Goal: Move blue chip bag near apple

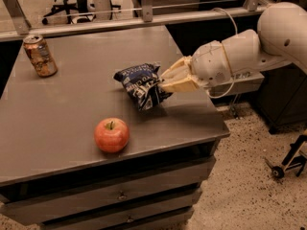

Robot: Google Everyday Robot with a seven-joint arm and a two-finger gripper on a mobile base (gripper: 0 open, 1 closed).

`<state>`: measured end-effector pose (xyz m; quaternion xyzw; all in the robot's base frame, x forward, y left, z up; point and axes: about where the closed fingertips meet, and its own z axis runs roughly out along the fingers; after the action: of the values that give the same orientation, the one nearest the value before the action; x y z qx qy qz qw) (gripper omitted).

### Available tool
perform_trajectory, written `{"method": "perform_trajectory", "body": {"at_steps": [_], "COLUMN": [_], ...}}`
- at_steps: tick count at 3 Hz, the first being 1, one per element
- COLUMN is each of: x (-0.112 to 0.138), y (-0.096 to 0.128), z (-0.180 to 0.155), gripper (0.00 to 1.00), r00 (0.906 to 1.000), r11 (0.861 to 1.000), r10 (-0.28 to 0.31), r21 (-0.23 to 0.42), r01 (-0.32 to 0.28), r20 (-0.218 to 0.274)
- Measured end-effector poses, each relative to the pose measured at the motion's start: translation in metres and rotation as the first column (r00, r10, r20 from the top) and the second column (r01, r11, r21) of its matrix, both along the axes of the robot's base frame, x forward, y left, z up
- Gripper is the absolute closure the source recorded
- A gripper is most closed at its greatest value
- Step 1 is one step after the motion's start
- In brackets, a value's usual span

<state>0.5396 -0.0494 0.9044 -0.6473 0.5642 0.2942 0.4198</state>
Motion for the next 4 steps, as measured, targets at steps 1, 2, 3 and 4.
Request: {"method": "perform_trajectory", "body": {"at_steps": [1,2,3,4], "x": [-0.02,-0.029,-0.033,-0.027], "y": [-0.008,-0.009,-0.002,0.006], "z": [-0.012,-0.02,-0.029,-0.037], "gripper": [1.0,1.0,1.0,0.75], "r00": [0.9907,0.9778,0.965,0.9557], "r11": [0.99,0.977,0.964,0.955], "r10": [0.136,0.209,0.262,0.294], "r21": [0.021,0.033,0.044,0.044], "r01": [-0.136,-0.209,-0.262,-0.294], "r20": [0.005,0.006,0.005,0.003]}}
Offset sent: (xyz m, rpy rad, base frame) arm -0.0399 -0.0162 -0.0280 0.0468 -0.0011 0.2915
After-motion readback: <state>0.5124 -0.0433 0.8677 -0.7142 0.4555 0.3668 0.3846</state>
